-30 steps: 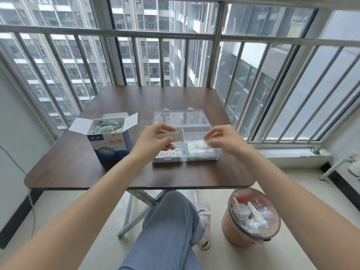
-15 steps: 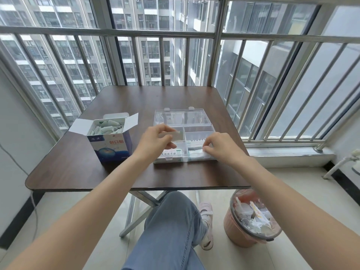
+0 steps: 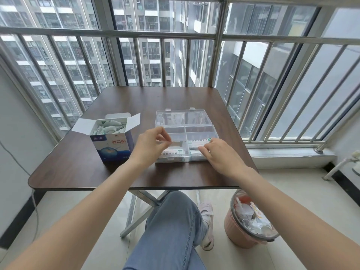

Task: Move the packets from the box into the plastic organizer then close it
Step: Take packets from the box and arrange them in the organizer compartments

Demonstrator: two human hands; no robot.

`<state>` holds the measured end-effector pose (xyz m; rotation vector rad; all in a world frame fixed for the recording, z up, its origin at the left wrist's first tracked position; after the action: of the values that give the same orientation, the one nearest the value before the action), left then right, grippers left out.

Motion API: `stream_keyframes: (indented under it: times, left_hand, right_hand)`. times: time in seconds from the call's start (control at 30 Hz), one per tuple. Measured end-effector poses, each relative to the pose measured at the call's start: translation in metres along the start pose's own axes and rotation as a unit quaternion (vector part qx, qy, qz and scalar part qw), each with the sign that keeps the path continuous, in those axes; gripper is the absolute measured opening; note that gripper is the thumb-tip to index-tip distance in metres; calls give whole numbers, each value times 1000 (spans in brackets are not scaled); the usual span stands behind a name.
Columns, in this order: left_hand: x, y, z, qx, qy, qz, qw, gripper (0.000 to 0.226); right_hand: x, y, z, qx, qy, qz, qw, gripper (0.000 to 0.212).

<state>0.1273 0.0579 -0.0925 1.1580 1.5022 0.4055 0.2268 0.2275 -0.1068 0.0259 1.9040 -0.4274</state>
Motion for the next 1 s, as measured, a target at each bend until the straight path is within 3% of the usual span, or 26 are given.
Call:
stream_keyframes:
  times: [0.23,0.33,0.5,0.8,1.0]
  left_hand:
    - [6,-8,2,135,-50,-155,977,6]
    - [7,-8,6,160,-55,-192,967,16]
    - [9,-6,6,160,-62,-215,961,26]
    - [6,1,-9,166,-94,-289,938,14]
    - [7,0,-15,156,-128,-304,931,17]
  right_hand:
    - [-3,-2,3,2,-2,-18,1000,37]
    - [-4,-3,2,10,-2,-11,1000,41]
    - [-5,-7,-1,13,-11,0,1000,46]
    - [-12,-11,-7,18,7,16,1000,46]
    - [-8,-26,-13,-13,14,-47,999,30]
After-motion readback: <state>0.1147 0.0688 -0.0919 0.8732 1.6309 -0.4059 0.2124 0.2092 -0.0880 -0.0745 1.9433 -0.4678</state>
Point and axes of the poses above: each hand's wrist, its own z-axis away from the middle knuckle, its own x-axis out of the palm, y = z × x, the point moved 4 cm from there along -z, towards the middle knuckle, and after that the axes turned 13 degrees about y, right-handed, at the moved point
